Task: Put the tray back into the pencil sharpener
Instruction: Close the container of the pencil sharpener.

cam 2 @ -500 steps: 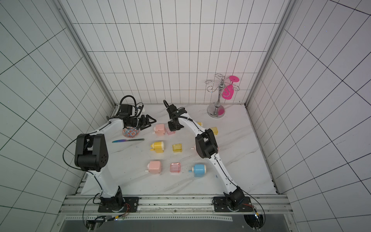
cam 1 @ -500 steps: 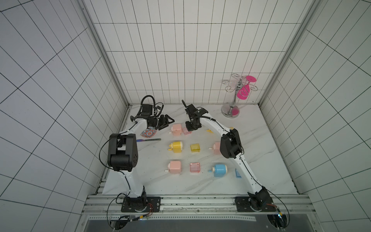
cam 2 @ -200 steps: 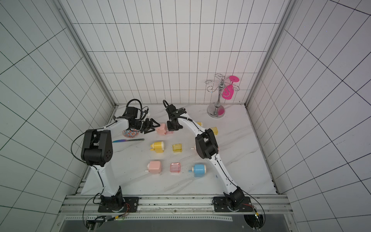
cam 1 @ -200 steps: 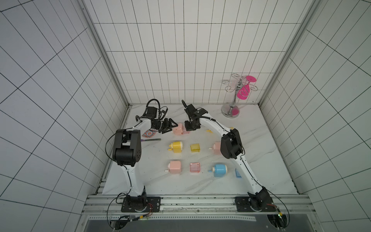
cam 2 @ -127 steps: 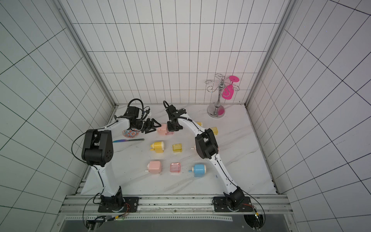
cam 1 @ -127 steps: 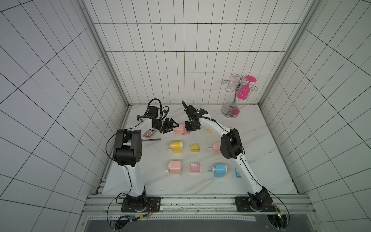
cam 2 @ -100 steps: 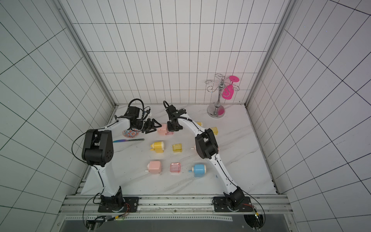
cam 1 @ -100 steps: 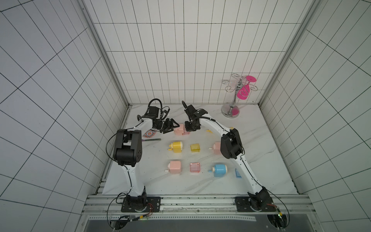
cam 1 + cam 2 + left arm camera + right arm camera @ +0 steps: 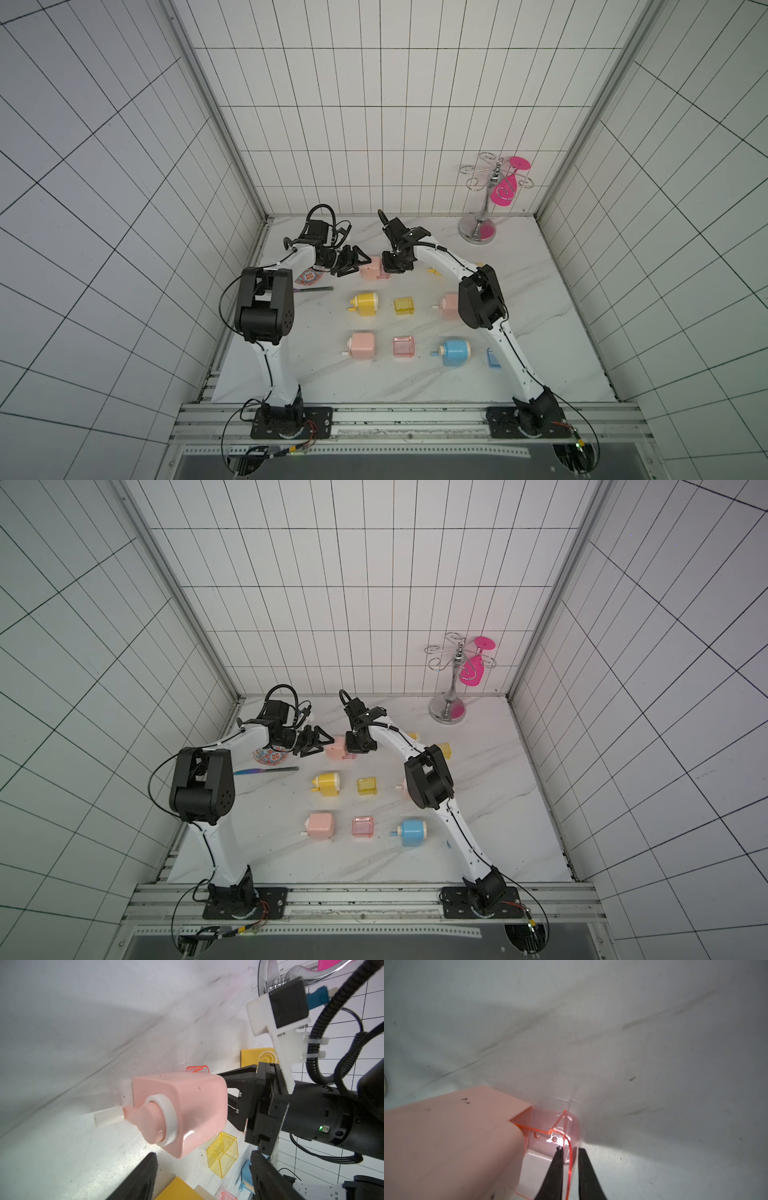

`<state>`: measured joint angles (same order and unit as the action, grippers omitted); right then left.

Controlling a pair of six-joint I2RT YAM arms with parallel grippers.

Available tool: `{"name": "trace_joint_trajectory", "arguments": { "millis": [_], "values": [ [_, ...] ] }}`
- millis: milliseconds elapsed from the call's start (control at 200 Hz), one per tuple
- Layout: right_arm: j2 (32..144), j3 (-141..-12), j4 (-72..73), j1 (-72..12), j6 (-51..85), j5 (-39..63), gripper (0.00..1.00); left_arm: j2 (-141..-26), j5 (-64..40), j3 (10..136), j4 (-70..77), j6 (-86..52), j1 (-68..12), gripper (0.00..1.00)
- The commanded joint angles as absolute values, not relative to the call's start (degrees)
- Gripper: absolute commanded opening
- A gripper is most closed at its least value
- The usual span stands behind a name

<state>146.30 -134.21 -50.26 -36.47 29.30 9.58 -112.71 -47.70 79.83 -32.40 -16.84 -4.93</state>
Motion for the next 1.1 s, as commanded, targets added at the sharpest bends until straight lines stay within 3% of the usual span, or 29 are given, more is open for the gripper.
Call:
{"name": "trace_joint_trajectory", "arguments": {
  "millis": [0, 295, 510, 580, 710, 790, 1094],
  "values": [
    [143.41, -132.37, -50.04, -36.20, 30.07, 10.91, 0.25, -113.73, -48.47, 81.39, -32.61, -15.56, -5.09, 0.74],
    [137.60, -124.48, -45.09, -34.10, 30.85, 12.24, 0.40, -113.39, -47.99, 81.34, -32.52, -15.60, -5.01, 0.74],
    [133.85, -122.35, -44.63, -33.44, 30.52, 10.42, 0.44, -113.03, -47.98, 81.32, -32.67, -15.56, -4.75, 0.74],
    [133.26, -122.16, -45.12, -33.32, 30.24, 8.79, 0.39, -112.86, -47.83, 81.39, -32.84, -15.52, -4.61, 0.74],
    [134.90, -124.39, -48.42, -33.20, 29.37, 6.50, 0.17, -112.79, -47.05, 81.64, -33.42, -15.14, -4.38, 0.74],
    [136.19, -125.65, -50.04, -33.18, 29.10, 6.11, 0.09, -112.77, -46.31, 82.07, -34.14, -14.61, -4.18, 0.74],
    [141.04, -128.77, -52.54, -33.17, 29.40, 6.04, 0.08, -113.33, -45.08, 82.88, -34.02, -14.83, -3.78, 0.74]
  ]
}}
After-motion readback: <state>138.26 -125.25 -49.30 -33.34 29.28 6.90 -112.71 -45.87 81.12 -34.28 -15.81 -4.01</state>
